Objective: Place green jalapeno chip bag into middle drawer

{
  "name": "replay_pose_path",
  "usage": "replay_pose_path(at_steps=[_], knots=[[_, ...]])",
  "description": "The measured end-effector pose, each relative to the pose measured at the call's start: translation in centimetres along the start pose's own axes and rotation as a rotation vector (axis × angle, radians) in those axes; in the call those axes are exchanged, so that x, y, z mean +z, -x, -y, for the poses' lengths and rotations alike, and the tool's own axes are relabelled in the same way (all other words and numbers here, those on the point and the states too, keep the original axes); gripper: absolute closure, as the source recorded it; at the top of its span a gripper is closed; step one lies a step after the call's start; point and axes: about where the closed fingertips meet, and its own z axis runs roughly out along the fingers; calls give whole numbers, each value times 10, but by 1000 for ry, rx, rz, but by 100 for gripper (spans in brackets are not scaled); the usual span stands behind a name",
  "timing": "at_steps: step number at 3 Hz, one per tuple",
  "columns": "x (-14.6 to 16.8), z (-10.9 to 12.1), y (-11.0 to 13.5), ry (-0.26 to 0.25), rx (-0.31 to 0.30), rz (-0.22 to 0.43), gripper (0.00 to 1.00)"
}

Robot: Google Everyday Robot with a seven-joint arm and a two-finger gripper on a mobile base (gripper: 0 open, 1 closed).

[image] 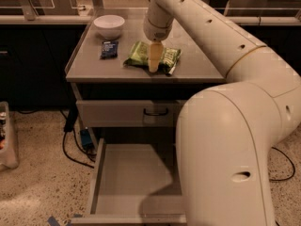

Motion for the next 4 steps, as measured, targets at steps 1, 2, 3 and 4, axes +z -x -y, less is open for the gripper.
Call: replay_pose_path(at_steps=[1, 2, 3, 4], knots=[[0, 0, 0, 0, 0, 0, 14], [0, 0, 0, 0, 0, 0, 37], [0, 0, 0, 0, 0, 0, 60], [0, 0, 0, 0, 0, 0, 83]])
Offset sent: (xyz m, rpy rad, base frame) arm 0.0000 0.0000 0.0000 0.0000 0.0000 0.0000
